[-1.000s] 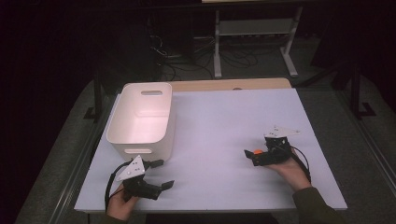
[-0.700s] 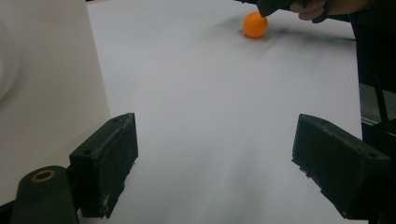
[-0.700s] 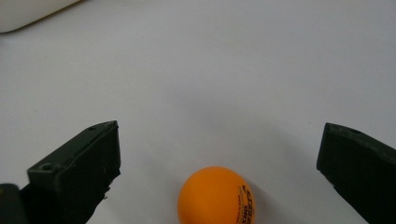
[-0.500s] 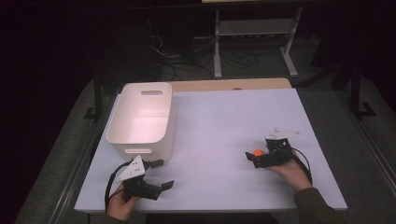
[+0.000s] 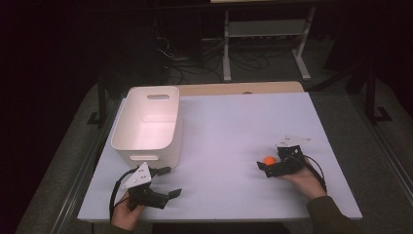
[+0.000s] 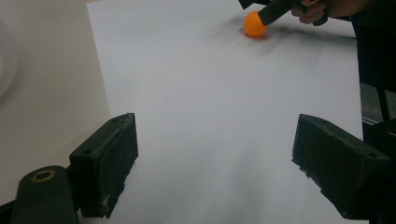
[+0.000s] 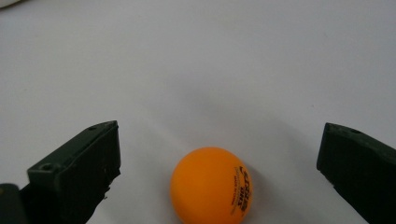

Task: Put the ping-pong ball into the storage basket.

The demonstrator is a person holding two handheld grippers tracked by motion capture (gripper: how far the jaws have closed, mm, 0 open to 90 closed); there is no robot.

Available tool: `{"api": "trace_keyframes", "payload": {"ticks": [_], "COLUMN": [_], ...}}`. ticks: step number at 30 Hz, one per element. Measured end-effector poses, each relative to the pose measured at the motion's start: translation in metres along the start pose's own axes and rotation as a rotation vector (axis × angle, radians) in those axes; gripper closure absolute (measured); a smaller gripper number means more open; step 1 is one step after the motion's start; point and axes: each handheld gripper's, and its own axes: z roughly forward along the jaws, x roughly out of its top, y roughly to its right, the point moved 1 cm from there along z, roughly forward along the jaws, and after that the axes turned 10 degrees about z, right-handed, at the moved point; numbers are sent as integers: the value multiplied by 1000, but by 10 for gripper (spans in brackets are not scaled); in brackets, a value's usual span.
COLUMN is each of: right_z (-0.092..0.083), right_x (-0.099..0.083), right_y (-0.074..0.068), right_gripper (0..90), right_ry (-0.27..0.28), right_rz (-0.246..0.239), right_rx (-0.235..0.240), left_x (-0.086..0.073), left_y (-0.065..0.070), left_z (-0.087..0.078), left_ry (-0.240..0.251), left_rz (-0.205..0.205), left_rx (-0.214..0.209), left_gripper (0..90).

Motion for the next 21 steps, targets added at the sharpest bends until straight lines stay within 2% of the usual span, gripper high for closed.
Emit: {"api": "trace_keyframes", "payload": {"ticks": [21], "right_z": [9], "right_x": [-7], "right_y": [-1], "right_gripper": [0], "right_ry": [-67], "right_rz": [-43], "right_rx": [-14], "left_x": [0], "left_y": [0], "left_z": [0], "left_ry": [-2], "left_rz": [-9], "left_rx": [0], "left_gripper": [142]}}
